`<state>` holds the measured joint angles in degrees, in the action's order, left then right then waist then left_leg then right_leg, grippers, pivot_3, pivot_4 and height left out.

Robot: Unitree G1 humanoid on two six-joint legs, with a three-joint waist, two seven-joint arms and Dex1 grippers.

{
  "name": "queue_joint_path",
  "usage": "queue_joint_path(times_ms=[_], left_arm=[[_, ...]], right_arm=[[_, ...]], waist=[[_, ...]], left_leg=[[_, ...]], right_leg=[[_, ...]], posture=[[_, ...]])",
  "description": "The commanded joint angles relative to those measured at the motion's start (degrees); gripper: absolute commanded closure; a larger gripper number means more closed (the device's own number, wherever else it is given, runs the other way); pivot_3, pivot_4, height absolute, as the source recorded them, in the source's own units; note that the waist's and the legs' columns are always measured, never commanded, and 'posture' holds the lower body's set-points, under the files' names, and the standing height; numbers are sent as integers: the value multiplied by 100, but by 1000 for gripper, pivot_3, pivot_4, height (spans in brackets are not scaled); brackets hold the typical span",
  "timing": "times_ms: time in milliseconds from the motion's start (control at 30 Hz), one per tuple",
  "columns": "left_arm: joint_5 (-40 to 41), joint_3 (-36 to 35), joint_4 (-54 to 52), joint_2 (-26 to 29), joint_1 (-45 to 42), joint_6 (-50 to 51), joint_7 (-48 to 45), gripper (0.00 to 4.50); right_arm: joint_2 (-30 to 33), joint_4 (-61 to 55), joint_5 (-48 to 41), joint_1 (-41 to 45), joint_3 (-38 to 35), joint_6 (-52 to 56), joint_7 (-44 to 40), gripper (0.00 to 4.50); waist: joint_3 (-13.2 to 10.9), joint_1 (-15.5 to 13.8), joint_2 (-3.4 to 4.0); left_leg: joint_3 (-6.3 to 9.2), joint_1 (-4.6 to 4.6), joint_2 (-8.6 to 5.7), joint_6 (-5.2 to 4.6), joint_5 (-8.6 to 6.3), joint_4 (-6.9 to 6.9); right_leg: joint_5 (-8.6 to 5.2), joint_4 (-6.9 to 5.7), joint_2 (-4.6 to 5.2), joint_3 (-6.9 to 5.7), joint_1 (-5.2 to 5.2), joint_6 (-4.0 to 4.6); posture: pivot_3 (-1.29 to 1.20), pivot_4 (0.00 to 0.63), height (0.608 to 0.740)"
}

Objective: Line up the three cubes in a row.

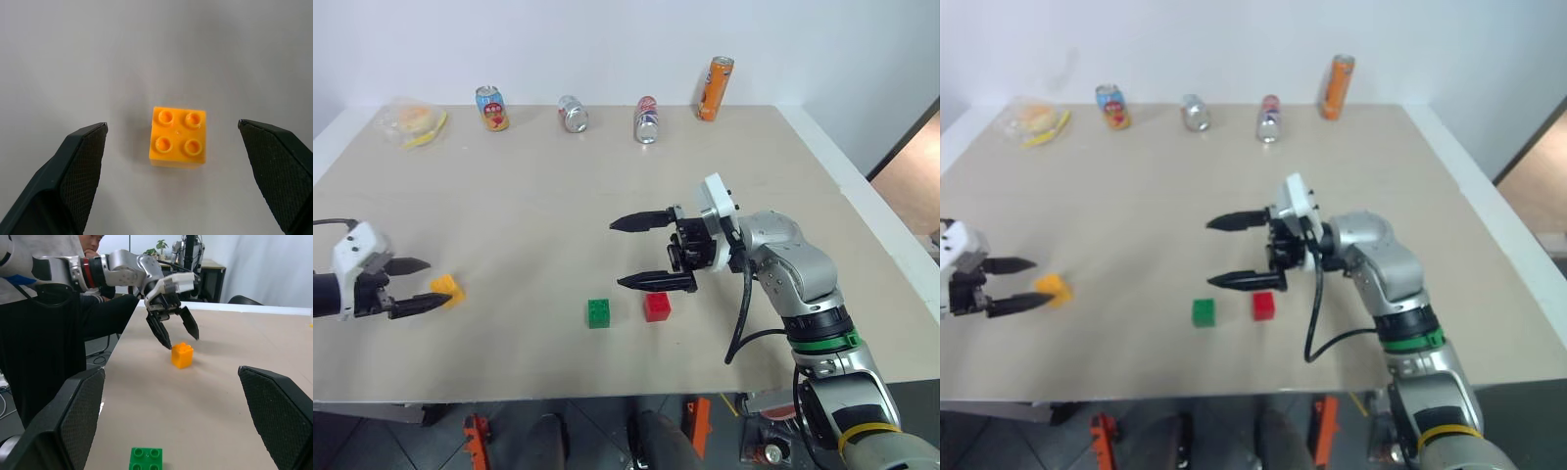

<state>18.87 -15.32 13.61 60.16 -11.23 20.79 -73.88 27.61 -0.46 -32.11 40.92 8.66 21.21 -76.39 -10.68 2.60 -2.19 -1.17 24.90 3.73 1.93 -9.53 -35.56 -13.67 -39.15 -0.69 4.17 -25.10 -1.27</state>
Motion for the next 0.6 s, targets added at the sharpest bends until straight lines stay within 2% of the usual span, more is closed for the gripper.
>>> queue_joint_path(times_ms=[33,367,400,600], left_arm=[[-258,273,401,80,-237,-378,-88,77],[-574,869,1092,-239,-854,-633,17,77],[-581,878,1104,-258,-872,-631,23,607],[-423,867,914,-364,-807,-591,-132,2527]], right_arm=[[73,-306,-46,-27,-82,21,-26,0],[163,-554,-64,-157,-143,140,134,0],[171,-573,-69,-169,-148,150,144,0],[209,-660,-93,-234,-157,198,207,0]], waist=[[0,0,0],[1,-2,-1],[1,-4,-1],[1,-2,-1]], left_leg=[[0,7,0,0,0,0],[-1,16,-1,0,0,-8],[-1,16,-1,0,1,-9],[-9,17,-3,0,2,-23]], right_leg=[[0,0,0,0,-6,0],[4,-2,0,1,-10,-7],[6,-2,0,1,-10,-8],[10,-4,5,7,-6,-15]], posture=[[0,150,740],[0,150,740],[0,150,740],[0,150,740]])
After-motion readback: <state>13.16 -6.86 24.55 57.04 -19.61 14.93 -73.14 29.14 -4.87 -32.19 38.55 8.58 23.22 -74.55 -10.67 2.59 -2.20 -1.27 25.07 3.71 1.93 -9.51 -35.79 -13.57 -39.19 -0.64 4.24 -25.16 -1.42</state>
